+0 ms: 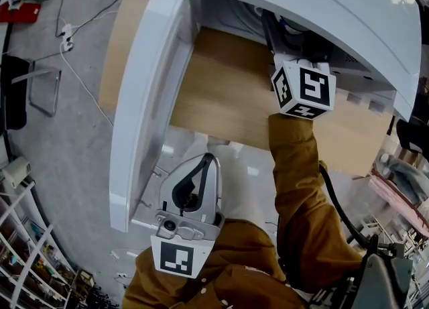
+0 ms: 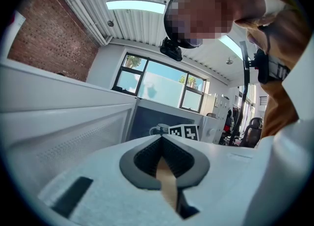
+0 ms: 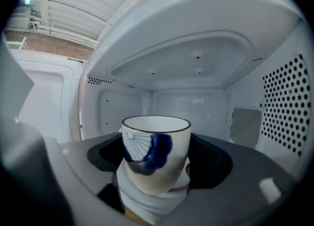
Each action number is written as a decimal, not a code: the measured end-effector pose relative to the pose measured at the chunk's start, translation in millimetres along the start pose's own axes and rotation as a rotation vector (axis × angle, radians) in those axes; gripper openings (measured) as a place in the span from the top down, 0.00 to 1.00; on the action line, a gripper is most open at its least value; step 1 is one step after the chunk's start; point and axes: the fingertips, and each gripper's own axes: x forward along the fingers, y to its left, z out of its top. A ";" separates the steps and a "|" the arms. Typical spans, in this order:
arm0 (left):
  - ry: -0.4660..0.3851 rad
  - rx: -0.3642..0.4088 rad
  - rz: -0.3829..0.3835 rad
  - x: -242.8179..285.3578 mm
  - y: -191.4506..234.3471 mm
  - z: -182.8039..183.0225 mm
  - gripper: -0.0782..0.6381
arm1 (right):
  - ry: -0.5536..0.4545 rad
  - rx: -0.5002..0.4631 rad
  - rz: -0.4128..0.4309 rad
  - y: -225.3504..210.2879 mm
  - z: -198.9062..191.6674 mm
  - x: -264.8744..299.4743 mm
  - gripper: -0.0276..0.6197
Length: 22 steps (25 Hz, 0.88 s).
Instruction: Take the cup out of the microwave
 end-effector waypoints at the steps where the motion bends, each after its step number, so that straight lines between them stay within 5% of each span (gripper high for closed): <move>1: -0.002 0.001 -0.003 -0.1 -1.0 0.7 0.88 | -0.007 -0.009 0.010 2.8 3.1 -3.2 0.35; 11: -0.031 0.015 -0.072 -1.4 -29.0 17.1 0.88 | -0.013 -0.015 0.109 28.0 31.5 -75.9 0.35; 22: -0.020 0.040 -0.172 -8.4 -82.7 27.5 0.89 | 0.028 0.040 0.073 4.0 53.0 -185.1 0.35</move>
